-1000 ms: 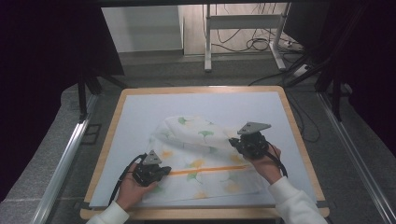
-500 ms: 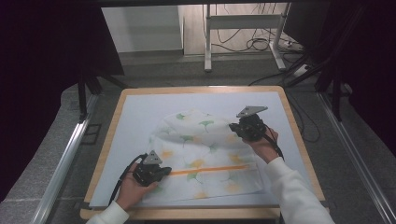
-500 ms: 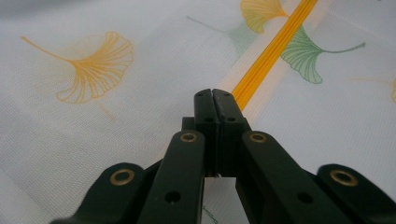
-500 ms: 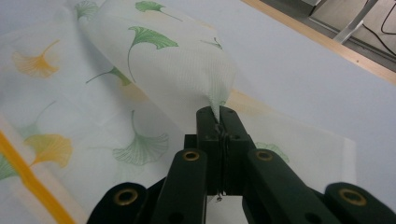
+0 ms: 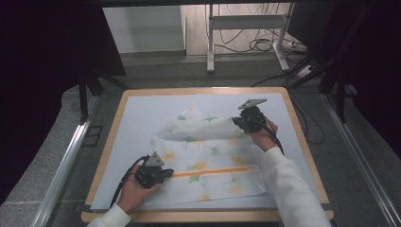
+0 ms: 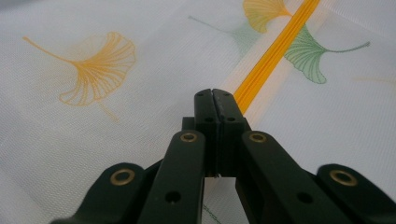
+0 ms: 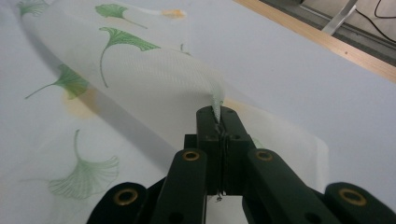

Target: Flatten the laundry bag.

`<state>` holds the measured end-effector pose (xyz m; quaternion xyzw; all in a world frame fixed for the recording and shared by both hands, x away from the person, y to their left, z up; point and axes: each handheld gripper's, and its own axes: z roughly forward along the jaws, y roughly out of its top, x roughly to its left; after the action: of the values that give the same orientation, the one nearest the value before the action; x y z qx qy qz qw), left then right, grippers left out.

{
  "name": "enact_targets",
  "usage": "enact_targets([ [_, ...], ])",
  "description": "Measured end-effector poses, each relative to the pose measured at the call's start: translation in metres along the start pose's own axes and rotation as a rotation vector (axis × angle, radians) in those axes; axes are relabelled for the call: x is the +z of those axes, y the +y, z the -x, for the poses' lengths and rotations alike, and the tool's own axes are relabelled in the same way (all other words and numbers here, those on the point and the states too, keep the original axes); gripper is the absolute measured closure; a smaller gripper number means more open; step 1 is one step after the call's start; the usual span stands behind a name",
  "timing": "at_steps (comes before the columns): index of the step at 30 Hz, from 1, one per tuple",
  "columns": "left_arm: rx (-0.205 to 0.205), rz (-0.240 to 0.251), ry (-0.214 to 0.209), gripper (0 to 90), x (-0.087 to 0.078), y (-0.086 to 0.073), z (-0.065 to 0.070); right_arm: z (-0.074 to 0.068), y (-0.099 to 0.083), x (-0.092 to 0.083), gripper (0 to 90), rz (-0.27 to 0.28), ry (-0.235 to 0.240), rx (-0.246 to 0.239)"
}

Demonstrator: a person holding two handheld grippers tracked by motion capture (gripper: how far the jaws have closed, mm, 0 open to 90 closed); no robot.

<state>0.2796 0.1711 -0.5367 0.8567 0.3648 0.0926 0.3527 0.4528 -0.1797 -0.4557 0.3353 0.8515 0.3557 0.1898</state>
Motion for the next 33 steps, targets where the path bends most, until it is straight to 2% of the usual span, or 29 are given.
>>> enact_targets([
  [1,0.0,-0.001,0.0,89.2,0.0,0.0,0.0,0.004,0.001,0.007,88.2,-0.014,0.004,0.02],
  [3,0.002,-0.001,-0.001,89.2,0.0,0.0,0.0,0.007,0.001,0.013,88.2,-0.016,0.011,0.027],
  [13,-0.004,-0.002,-0.008,89.3,0.0,0.0,-0.001,0.023,0.01,0.033,88.2,-0.029,0.014,0.037],
  [17,-0.004,-0.002,-0.009,89.3,0.0,0.0,-0.001,0.03,0.016,0.041,88.2,-0.023,0.007,0.045],
  [22,-0.003,-0.001,-0.009,89.3,0.0,0.0,-0.001,0.042,0.022,0.052,87.0,-0.015,-0.026,0.06],
  [23,-0.002,-0.001,-0.01,89.3,0.0,0.0,-0.001,0.045,0.024,0.057,78.5,-0.019,-0.061,0.061],
  [24,-0.002,-0.001,-0.01,89.3,0.0,0.0,-0.001,0.045,0.024,0.057,78.5,-0.019,-0.061,0.061],
  [25,-0.004,0.0,-0.011,89.3,0.0,0.0,-0.001,0.046,0.024,0.061,60.1,-0.034,-0.106,0.06],
  [26,-0.004,0.0,-0.011,89.3,0.0,0.0,-0.001,0.046,0.024,0.061,60.1,-0.034,-0.106,0.06],
  [27,-0.004,0.0,-0.011,89.3,0.0,0.0,-0.001,0.044,0.024,0.061,50.4,-0.032,-0.187,0.051],
  [30,-0.001,-0.001,-0.011,89.3,0.0,0.0,-0.001,0.044,0.025,0.054,46.3,-0.008,-0.194,0.066],
  [31,0.002,-0.003,-0.008,89.3,0.0,0.0,-0.001,0.042,0.028,0.042,42.1,0.032,-0.213,0.076],
  [32,0.002,-0.003,-0.008,89.3,0.0,0.0,-0.001,0.042,0.028,0.042,42.1,0.032,-0.213,0.076],
  [33,0.002,-0.003,-0.006,89.3,0.0,0.0,-0.001,0.04,0.03,0.025,40.1,0.079,-0.197,0.089],
])
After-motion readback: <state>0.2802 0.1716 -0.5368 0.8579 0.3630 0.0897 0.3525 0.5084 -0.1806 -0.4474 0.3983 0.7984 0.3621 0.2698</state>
